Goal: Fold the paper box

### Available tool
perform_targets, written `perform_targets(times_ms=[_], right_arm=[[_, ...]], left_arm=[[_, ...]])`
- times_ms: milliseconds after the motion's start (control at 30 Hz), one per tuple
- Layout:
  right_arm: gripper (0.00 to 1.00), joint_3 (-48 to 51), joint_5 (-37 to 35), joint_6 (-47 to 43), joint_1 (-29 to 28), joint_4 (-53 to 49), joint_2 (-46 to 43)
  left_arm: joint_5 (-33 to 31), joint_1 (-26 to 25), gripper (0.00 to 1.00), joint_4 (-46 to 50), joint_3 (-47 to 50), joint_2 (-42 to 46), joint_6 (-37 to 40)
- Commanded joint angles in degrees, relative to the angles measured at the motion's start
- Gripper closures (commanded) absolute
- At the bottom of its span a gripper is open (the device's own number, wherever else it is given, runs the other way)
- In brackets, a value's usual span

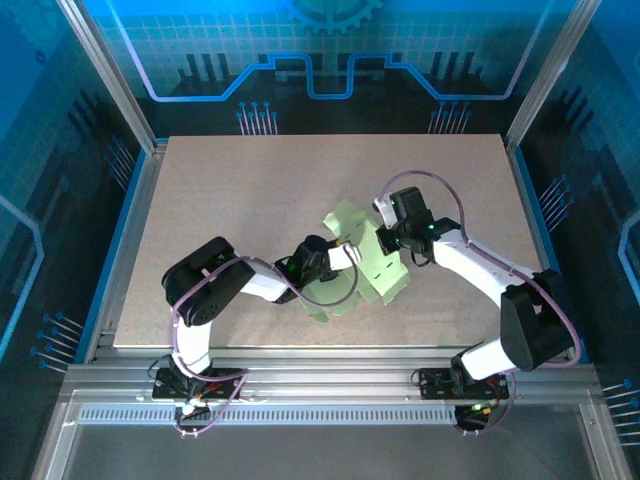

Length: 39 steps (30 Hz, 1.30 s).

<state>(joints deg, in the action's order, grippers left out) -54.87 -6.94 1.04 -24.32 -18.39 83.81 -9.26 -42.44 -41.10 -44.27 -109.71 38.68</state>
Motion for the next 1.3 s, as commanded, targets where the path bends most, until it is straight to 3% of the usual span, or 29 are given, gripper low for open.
perform_targets(times_ms=[0, 200, 367, 467, 567, 667, 733, 933, 1067, 1267], right_arm=[[1.0, -1.77, -0.48, 0.5, -0.27, 0.49, -0.67], [1.0, -1.69, -0.74, 0.5, -0.44, 0.59, -0.8], [1.0, -1.66, -1.83, -0.26, -0.82, 0.4, -0.79], [1.0, -1.56, -3.16, -0.88, -1.29, 0.55, -0.56], [1.0, -1.53, -5.31, -1.83, -2.32, 0.72, -0.1], [1.0, -1.6, -7.04, -2.76, -3.57, 0.82, 0.43], [1.0, -1.47, -7.39, -3.36, -4.11, 0.99, 0.61], [1.0, -2.0, -6.32, -4.21, -4.42, 0.56, 0.83], [1.0, -2.28, -3.81, -4.3, -4.46, 0.6, 1.18], [1.0, -2.44, -2.75, -4.29, -4.81, 0.55, 1.88]], left_arm=[[8.71, 1.36, 0.57, 3.74, -1.37, 3.52, -7.23], [11.76, 3.55, 0.37, 0.53, 0.25, 7.92, -14.55], [22.51, 10.93, 0.23, -0.69, 2.01, 14.21, -28.11], [29.55, 15.43, 0.18, -5.71, 2.95, 15.4, -38.16], [30.16, 16.39, 0.17, -7.5, 3.03, 15.87, -40.91], [27.84, 16.37, 0.17, -5.42, 1.88, 15.67, -38.76], [27.87, 16.34, 0.17, 0.81, -0.58, 15.41, -35.39], [29.36, 16.24, 0.31, 15.73, -8.04, 13.43, -23.65], [35.27, 16.29, 0.44, 24.11, -14.1, 9.74, -16.82], [41.06, 16.27, 0.52, 36.04, -25.69, 1.19, -12.55]])
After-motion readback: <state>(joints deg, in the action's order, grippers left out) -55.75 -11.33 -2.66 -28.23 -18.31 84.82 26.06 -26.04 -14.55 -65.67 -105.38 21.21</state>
